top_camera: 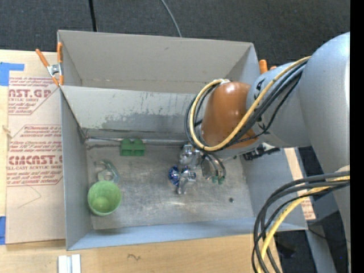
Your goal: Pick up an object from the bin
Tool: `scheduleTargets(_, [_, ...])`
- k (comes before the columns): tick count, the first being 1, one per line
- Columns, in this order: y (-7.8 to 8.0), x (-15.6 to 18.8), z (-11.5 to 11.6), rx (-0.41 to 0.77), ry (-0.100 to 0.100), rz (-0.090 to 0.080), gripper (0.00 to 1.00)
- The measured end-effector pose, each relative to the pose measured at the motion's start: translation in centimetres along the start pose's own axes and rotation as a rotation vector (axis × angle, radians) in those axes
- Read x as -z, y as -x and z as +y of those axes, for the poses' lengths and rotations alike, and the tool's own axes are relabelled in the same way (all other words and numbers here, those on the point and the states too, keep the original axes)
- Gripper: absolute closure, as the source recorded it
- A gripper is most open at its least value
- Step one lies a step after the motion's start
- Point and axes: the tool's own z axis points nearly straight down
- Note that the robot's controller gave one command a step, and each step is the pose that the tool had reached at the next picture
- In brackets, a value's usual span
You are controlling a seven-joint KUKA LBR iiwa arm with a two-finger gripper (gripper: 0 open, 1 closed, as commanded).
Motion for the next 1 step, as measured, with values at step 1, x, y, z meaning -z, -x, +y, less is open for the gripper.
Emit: scheduleTargets(1, [-2.97, 15.55, -0.26, 0.390, -0.002, 0.012, 1.00])
